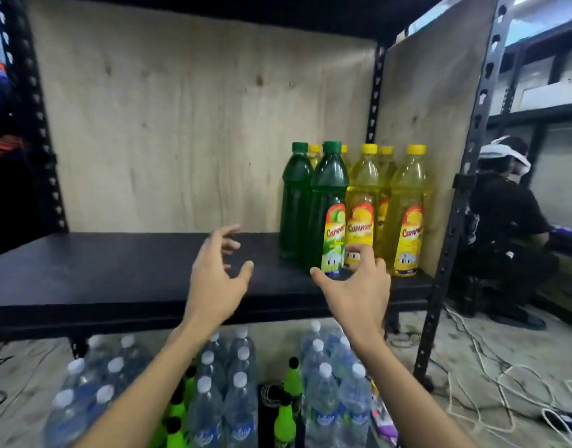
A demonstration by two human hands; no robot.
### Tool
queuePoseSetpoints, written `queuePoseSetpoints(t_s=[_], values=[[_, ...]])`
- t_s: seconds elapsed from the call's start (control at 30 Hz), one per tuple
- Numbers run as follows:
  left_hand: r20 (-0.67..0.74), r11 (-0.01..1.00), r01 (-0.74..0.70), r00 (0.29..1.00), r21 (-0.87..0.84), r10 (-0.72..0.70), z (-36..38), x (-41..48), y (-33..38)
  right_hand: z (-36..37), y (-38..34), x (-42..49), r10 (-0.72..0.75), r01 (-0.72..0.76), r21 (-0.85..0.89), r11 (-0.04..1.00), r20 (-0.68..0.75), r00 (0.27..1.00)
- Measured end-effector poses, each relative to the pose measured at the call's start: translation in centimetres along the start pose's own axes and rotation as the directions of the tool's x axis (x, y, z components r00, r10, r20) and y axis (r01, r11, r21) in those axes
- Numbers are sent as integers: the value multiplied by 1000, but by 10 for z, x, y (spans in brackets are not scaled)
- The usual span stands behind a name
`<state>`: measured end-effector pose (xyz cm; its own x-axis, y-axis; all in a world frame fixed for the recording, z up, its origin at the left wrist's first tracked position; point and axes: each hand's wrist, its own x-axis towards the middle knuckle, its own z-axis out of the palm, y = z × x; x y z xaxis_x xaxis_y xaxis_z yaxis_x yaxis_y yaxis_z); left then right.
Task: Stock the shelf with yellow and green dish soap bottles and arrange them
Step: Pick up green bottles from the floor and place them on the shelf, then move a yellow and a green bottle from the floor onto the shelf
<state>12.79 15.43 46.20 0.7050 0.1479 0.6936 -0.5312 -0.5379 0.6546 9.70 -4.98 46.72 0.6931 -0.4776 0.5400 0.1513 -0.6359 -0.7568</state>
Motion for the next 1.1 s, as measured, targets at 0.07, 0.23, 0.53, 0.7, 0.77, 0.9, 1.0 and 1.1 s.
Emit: queuePoseSetpoints(t_s=[0.07,0.23,0.53,0.7,0.77,0.9,1.0,1.1], values=[[-156,996,-86,984,11,87,-33,-73,-10,10,29,-67,45,-50,64,997,64,997],[46,938,204,973,280,-225,-78,-232,-119,74,120,-221,465,-411,-223,884,515,720],[433,610,394,453,687,-780,-76,-377,-287,173,222,-360,820,-696,-583,420,573,15],[500,635,167,481,754,-720,-33,-381,-336,221,266,-411,858,-676,-721,150,435,-273],[541,659,111,478,744,-691,-22,-381,-354,233,279,-426,838,-668,-740,75,410,-359],[625,713,41,448,700,-640,-3,-388,-380,257,284,-452,826,-715,-699,-8,399,-399],[646,716,3,429,698,-631,6,-394,-395,282,314,-485,881,-811,-583,-43,361,-307],[657,683,-117,428,721,-621,13,-396,-402,287,316,-490,927,-915,-403,-29,332,-175]])
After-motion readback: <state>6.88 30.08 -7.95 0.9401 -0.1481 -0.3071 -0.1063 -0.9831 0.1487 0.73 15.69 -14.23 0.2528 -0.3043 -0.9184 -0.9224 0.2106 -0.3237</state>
